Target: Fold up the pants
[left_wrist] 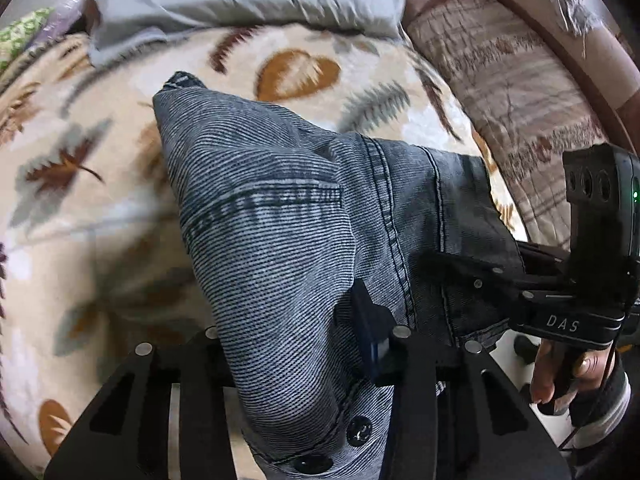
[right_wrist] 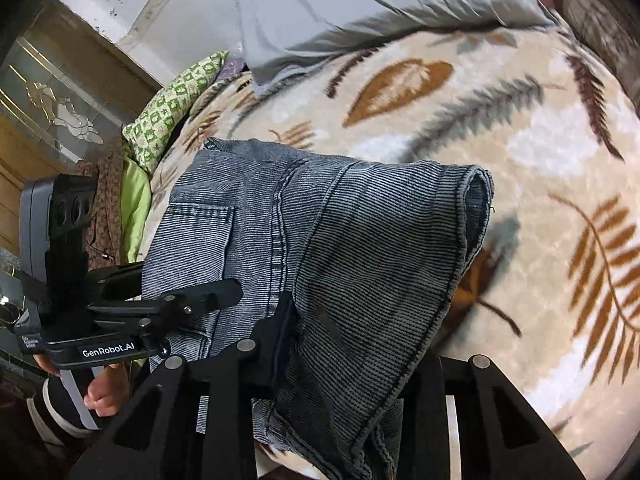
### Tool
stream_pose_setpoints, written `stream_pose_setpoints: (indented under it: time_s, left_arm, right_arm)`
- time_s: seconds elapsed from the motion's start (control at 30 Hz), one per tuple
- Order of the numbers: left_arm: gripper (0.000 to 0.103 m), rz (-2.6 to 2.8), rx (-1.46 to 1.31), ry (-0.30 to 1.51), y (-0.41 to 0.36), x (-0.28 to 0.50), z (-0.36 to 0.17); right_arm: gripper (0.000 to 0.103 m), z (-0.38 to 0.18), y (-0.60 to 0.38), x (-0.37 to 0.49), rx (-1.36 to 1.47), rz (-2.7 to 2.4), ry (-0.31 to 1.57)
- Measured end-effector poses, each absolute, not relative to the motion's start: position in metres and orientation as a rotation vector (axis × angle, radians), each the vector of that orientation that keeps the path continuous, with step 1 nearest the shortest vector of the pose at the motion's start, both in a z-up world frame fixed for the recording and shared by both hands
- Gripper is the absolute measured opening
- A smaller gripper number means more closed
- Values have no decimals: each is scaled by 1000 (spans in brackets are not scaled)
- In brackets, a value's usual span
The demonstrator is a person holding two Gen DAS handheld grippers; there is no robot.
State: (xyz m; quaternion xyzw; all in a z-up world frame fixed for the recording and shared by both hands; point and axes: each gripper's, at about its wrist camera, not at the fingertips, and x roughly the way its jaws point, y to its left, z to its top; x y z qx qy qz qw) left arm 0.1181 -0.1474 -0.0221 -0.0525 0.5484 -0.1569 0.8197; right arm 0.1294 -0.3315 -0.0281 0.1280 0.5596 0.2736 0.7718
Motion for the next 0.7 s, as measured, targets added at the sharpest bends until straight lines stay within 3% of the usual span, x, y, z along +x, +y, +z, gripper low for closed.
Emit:
stream_pose_setpoints:
  time_s: [0.37, 0.7]
  left_arm:
    - [39, -216, -156, 1086, -56, 180, 13]
    - [39, -150, -208, 1133, -18, 234, -21]
  right_arm:
    - [32, 5, -232, 191, 269, 681, 1107]
    - [32, -30, -187, 248, 258, 661, 1128]
